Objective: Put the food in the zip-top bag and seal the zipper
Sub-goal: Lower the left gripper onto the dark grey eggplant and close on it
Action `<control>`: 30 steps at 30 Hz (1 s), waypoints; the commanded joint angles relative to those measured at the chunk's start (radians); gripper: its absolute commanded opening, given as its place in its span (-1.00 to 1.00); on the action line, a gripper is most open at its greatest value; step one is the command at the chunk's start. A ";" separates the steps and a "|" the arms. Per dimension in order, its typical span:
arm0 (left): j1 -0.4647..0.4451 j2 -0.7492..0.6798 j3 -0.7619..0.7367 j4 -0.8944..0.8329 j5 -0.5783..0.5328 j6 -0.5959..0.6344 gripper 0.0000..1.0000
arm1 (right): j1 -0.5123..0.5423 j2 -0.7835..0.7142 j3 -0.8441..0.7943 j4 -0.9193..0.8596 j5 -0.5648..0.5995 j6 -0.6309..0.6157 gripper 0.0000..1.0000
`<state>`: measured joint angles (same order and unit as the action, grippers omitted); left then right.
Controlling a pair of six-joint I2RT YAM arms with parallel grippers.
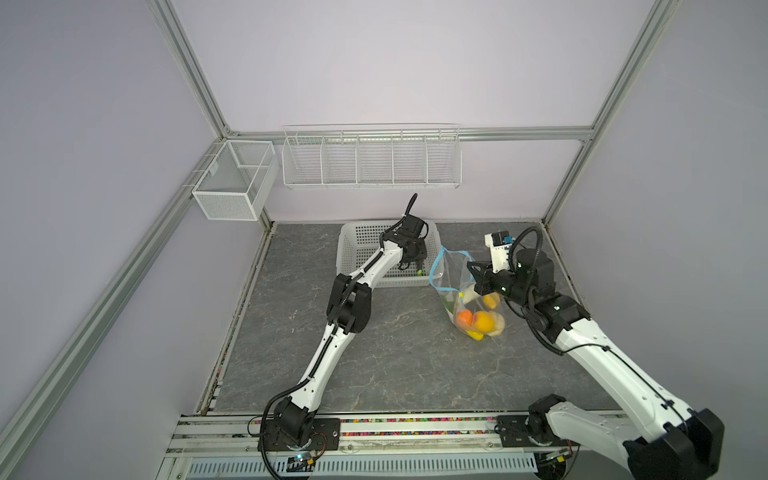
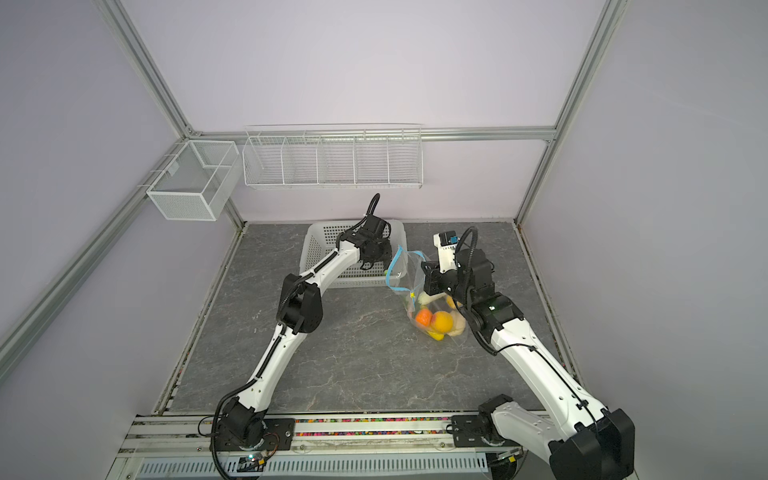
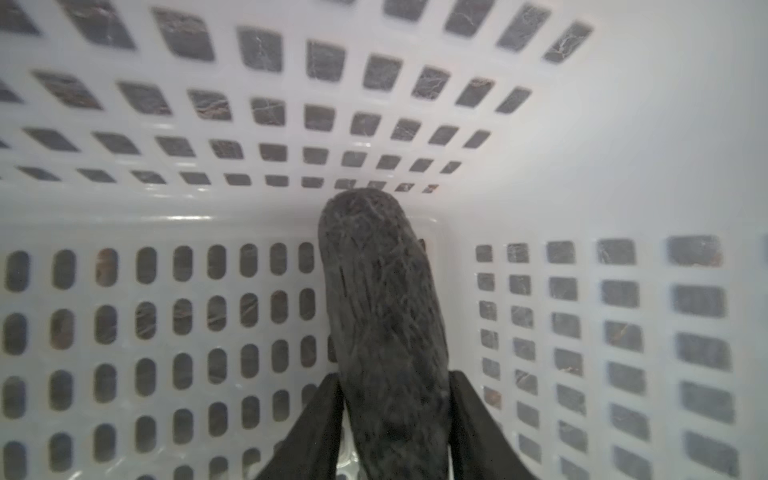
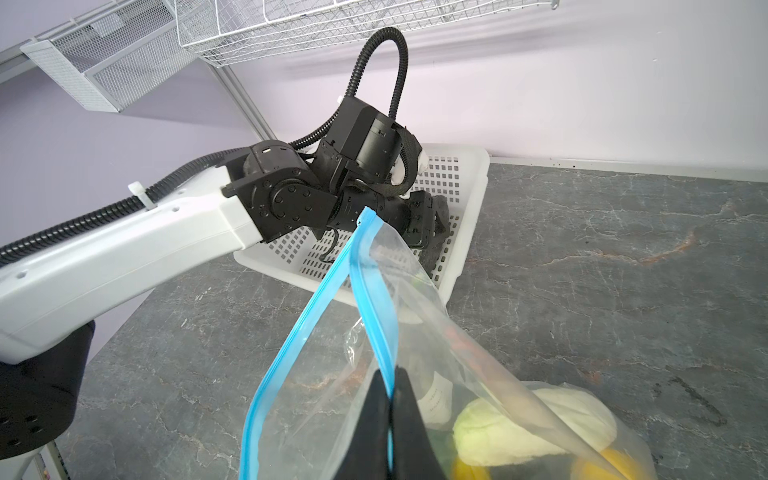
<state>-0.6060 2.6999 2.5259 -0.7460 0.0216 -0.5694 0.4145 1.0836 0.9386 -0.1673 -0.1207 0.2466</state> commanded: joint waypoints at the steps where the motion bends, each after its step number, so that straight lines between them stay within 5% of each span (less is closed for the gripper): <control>1: 0.016 -0.053 -0.035 -0.032 -0.039 0.023 -0.20 | -0.003 -0.011 0.010 -0.008 -0.014 -0.012 -0.87; 30: 0.063 -0.413 -0.414 0.078 0.090 0.039 -0.31 | -0.004 0.046 0.025 0.039 -0.066 0.012 -0.87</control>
<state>-0.5468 2.3108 2.1212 -0.6594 0.0811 -0.5404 0.4141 1.1271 0.9463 -0.1551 -0.1734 0.2516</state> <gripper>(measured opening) 0.351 0.067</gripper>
